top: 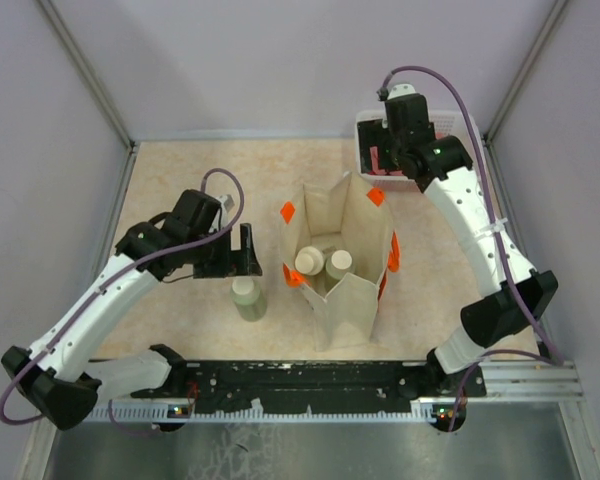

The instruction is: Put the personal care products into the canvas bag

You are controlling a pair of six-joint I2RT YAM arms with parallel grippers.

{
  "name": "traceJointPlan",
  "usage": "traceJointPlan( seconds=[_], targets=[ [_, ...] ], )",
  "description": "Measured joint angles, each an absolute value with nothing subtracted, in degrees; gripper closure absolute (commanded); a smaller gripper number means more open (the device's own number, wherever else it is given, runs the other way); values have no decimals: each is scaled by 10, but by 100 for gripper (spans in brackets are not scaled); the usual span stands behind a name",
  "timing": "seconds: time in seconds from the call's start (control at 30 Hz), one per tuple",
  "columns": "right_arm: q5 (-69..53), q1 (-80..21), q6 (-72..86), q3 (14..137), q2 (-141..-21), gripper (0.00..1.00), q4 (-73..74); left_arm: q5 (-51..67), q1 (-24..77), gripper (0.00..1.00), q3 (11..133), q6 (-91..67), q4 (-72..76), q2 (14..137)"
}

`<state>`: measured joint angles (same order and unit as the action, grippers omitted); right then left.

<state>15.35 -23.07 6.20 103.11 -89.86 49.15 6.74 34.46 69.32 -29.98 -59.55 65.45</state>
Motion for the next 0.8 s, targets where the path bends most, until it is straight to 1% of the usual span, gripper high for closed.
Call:
traceJointPlan(
  seconds=[0.13,0.3,0.8],
  targets=[
    [154,-231,62,1031,-899,10,492,59,345,0,662,-315,-590,623],
    [156,-231,60,1031,-899,10,494,57,345,0,617,-322,-583,615],
    [169,-231,60,1031,-899,9,506,53,357,0,609,-321,-579,616]
  ],
)
